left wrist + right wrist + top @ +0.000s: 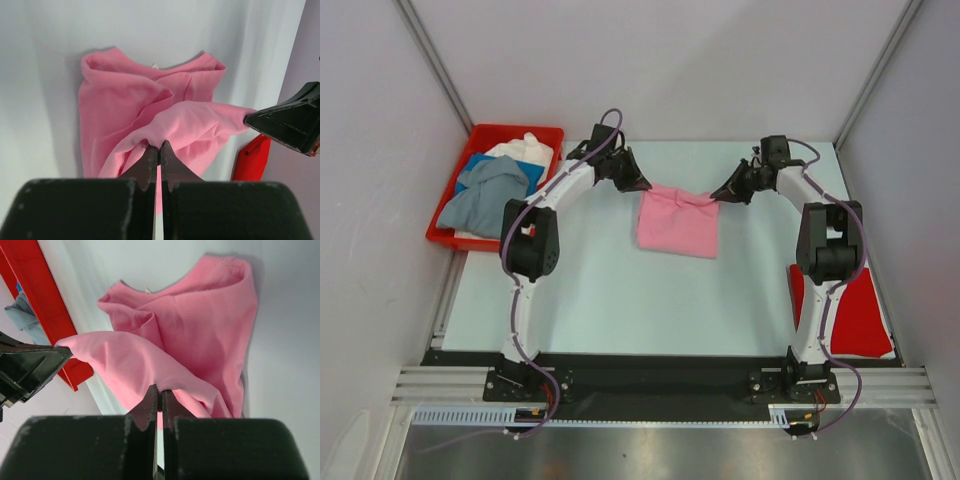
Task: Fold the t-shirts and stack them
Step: Fold the tshirt
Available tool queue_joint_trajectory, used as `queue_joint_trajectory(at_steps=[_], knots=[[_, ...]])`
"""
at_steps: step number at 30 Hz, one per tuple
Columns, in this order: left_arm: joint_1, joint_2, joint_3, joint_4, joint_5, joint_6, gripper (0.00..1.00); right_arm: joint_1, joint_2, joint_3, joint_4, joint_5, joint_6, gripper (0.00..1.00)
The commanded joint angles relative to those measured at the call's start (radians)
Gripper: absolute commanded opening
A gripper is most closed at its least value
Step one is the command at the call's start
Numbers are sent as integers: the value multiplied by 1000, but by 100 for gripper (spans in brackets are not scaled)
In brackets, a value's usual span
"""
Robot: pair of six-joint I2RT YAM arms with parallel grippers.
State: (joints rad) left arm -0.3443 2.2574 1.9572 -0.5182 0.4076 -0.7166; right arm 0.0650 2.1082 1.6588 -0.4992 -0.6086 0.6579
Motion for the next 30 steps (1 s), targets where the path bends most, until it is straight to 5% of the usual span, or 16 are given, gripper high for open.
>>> queue_joint_trajectory(at_steps=[1,30], knots=[[10,39,78,49,50,-15,0,-8,41,65,7,-22,17,0],[53,195,207,93,48,-83,0,-54,254,285,70,-71,71,4]])
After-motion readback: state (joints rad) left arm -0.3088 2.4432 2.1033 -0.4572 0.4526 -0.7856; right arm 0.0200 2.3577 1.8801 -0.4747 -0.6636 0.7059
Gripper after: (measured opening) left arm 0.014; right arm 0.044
